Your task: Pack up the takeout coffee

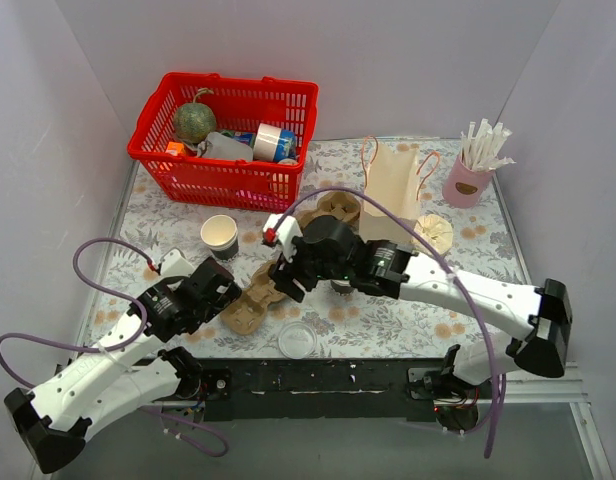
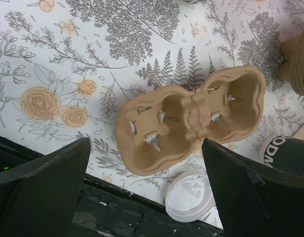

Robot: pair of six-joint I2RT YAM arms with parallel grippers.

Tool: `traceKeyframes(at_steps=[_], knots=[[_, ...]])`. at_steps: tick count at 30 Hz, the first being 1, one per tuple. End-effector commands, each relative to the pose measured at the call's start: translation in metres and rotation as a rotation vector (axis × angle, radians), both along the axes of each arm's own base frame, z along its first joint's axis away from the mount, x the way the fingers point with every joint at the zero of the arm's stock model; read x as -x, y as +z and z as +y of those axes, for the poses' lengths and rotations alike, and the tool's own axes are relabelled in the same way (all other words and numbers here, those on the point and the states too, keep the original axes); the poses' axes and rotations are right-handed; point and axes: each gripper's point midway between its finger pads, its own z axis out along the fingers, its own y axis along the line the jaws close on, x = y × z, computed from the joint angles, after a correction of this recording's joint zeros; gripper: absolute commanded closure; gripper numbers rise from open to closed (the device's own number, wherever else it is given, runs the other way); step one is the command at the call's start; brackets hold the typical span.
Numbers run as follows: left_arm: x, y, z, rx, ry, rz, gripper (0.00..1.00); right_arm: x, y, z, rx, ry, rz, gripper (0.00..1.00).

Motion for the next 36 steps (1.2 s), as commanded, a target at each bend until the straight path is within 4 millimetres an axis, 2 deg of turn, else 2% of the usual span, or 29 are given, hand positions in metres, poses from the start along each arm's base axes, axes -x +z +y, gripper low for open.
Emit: traceKeyframes(at_steps=[1, 2, 4, 5, 7, 8, 10, 11, 12, 13, 14, 17, 22, 30, 36], knots=[[-0.006, 0.012, 0.01, 0.115, 0.246, -0.057, 0.02, -0.012, -0.01, 0.039, -0.102, -0.135, 0.067, 0.27], [-0.006, 0.014, 0.011, 0.121, 0.252, -0.063, 0.02, -0.015, -0.031, 0.047, -0.063, -0.148, 0.092, 0.27], [-0.005, 0.018, 0.014, 0.116, 0.258, -0.07, 0.02, -0.018, -0.046, 0.056, -0.049, -0.172, 0.123, 0.27], [-0.005, 0.021, 0.015, 0.118, 0.259, -0.076, 0.02, -0.02, -0.067, 0.06, -0.001, -0.18, 0.136, 0.27], [-0.003, 0.023, 0.019, 0.113, 0.263, -0.083, 0.02, -0.025, -0.081, 0.066, 0.025, -0.191, 0.137, 0.27], [-0.002, 0.024, 0.02, 0.117, 0.263, -0.086, 0.02, -0.028, -0.1, 0.07, 0.06, -0.198, 0.146, 0.27], [-0.002, 0.028, 0.021, 0.134, 0.264, -0.103, 0.02, -0.029, -0.111, 0.076, 0.086, -0.194, 0.159, 0.27], [-0.001, 0.026, 0.022, 0.136, 0.264, -0.107, 0.02, -0.029, -0.128, 0.079, 0.117, -0.195, 0.172, 0.27], [-0.002, 0.027, 0.021, 0.144, 0.259, -0.116, 0.02, -0.028, -0.134, 0.08, 0.136, -0.187, 0.184, 0.27], [-0.001, 0.027, 0.021, 0.147, 0.256, -0.116, 0.02, -0.027, -0.132, 0.086, 0.132, -0.176, 0.196, 0.27], [-0.001, 0.026, 0.021, 0.15, 0.257, -0.116, 0.02, -0.026, -0.143, 0.087, 0.159, -0.173, 0.208, 0.27], [-0.001, 0.026, 0.02, 0.153, 0.251, -0.115, 0.02, -0.026, -0.152, 0.093, 0.167, -0.163, 0.215, 0.26], [-0.001, 0.026, 0.02, 0.146, 0.246, -0.114, 0.02, -0.026, -0.154, 0.101, 0.144, -0.142, 0.218, 0.24], [-0.003, 0.033, 0.02, 0.159, 0.24, -0.14, 0.02, -0.029, -0.183, 0.107, 0.199, -0.164, 0.234, 0.23], [-0.004, 0.04, 0.018, 0.186, 0.215, -0.169, 0.02, -0.033, -0.189, 0.11, 0.202, -0.176, 0.21, 0.31]])
